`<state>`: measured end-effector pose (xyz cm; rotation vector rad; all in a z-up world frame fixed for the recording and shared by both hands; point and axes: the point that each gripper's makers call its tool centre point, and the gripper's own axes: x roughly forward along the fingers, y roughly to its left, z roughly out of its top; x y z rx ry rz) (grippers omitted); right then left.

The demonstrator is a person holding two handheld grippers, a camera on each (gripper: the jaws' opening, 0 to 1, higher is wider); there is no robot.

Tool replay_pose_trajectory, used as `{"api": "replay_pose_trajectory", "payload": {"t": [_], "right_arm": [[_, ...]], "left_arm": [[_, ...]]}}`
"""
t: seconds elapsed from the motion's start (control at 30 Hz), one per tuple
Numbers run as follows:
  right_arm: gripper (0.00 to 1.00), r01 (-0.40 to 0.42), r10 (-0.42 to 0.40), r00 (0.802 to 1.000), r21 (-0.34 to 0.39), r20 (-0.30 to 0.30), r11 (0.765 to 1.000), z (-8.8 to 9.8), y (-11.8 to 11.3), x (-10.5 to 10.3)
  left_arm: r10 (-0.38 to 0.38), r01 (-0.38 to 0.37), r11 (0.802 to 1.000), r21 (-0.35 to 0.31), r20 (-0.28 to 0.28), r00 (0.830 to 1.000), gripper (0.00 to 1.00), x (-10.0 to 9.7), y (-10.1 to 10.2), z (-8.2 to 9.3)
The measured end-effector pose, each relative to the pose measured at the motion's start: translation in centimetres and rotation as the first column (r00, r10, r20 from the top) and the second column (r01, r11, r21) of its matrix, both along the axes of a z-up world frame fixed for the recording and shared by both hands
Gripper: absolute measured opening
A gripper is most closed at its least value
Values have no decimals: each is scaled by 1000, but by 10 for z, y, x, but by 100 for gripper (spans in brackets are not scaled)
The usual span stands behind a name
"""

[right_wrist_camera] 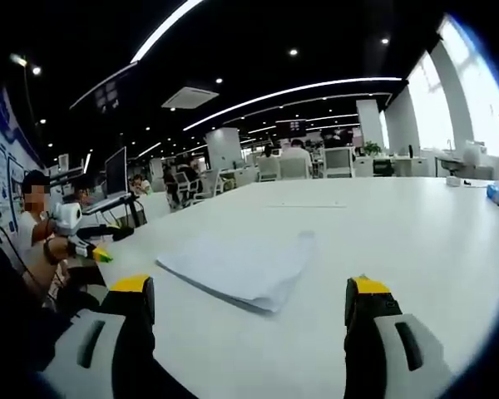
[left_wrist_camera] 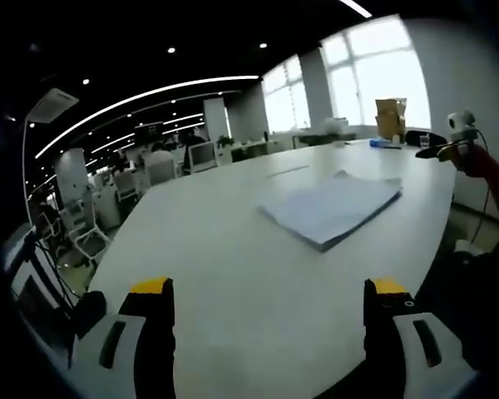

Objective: Organize the stack of printing papers by aligning and flattening the scattered papers on the table

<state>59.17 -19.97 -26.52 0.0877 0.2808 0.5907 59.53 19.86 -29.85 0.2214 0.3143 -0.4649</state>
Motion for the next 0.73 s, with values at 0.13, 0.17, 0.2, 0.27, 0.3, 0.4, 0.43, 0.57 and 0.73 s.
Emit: {"api": "replay_pose_trajectory", "payload": {"t": [0.13,0.17,0.2,0.27,0.3,0.4,0.43,0.57,0.73], "right_arm": [[90,0,0,1000,-3,0,1000,0,0,0],[90,0,0,1000,-4,1,1000,0,0,0],[90,1,-1,1000,-5,1,1000,0,-1,0],[90,1,-1,1000,-4,1,1000,0,-1,0],[90,1,-1,1000,-4,1,1000,0,-1,0],[90,0,0,1000,-7,1,1000,0,-1,0],[90,0,0,1000,-7,0,1000,-1,-1,0],[90,0,0,1000,-5,-3,1000,-2,-2,0],[90,-1,1,1000,-4,-3,1000,-2,-1,0]], "left_arm": [[0,0,1000,1,1,1000,97,-1,0,0],[0,0,1000,1,0,1000,97,-1,0,0],[0,0,1000,1,0,1000,97,-1,0,0],[0,0,1000,3,0,1000,97,-1,0,0],[0,0,1000,3,0,1000,97,-1,0,0],[-2,2,1000,4,1,1000,97,-2,0,1],[-2,2,1000,5,0,1000,97,-2,0,0],[-4,4,1000,6,0,1000,97,-2,0,1],[-4,4,1000,8,-1,1000,97,-2,0,1]]}}
